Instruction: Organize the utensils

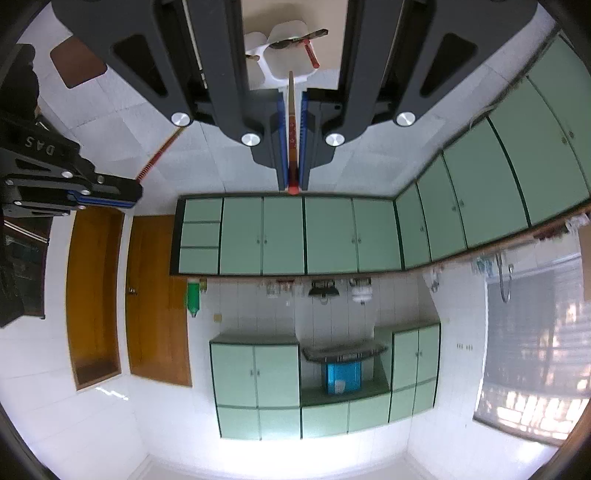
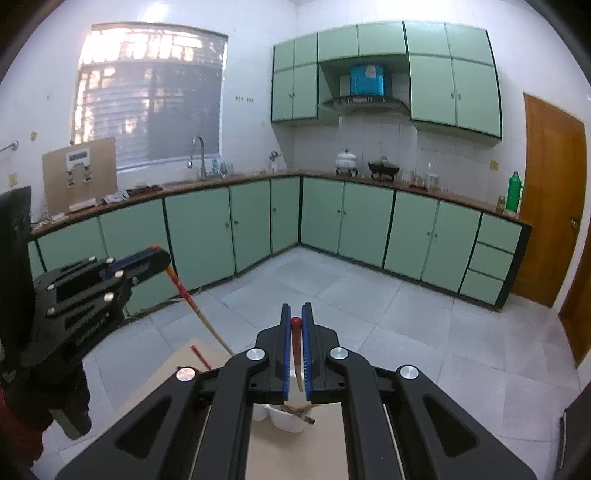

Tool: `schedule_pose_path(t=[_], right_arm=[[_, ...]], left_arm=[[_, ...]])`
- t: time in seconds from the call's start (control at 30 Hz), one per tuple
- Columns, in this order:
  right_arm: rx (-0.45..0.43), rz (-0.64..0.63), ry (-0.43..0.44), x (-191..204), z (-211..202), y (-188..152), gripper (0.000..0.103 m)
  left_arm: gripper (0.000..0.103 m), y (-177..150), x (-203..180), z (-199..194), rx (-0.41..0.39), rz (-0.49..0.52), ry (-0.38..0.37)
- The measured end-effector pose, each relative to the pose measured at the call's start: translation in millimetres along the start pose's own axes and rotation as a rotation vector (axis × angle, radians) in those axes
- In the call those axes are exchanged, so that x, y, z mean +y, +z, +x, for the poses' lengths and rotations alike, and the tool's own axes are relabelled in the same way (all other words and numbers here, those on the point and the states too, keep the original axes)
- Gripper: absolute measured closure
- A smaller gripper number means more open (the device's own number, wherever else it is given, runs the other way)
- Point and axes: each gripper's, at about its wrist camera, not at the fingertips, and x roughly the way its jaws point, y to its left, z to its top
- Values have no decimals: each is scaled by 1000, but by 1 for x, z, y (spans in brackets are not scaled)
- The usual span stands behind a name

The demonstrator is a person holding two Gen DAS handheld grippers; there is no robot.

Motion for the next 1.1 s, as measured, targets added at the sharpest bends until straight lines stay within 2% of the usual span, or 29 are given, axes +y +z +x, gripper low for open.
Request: schedule_pose_path(t=[0.2,0.37,0.43,0.5,0.6,0.7,0.77,0.83,0.9,0.97,1.03,1.1], right_arm=[[86,7,-11,-7,63,-20,97],[145,52,5,-19,96,-40,97],[167,80,10,-27,106,-46,97],[175,103,4,-34,112,-51,94],[167,109,-19,-41,110,-52,82],[146,104,-47,-43,99,-51,74],[135,92,-78,-45,90,-50,62],[123,78,-108,-46,79,-50,56],[109,61,-132,-45,66,-52,48],[88,54,-150,-45,46,-57,37],[78,66,-153,-44,31,-61,31],[67,80,-152,-43,10,-73,23]], left_arm=[[98,-27,11,35,69,-36,-15],[97,-44,20,58,127,-50,-27],[95,-47,26,63,140,-71,-36],[87,-48,32,64,146,-91,-47],[72,-45,38,56,120,-96,-42],[65,-39,39,43,91,-100,-34],[58,-35,38,33,76,-97,-24],[51,-32,37,22,60,-91,-12],[39,-31,36,8,46,-83,-1],[32,-34,34,-7,41,-77,13],[27,-40,31,-22,41,-71,14],[16,-47,28,-38,43,-66,24]])
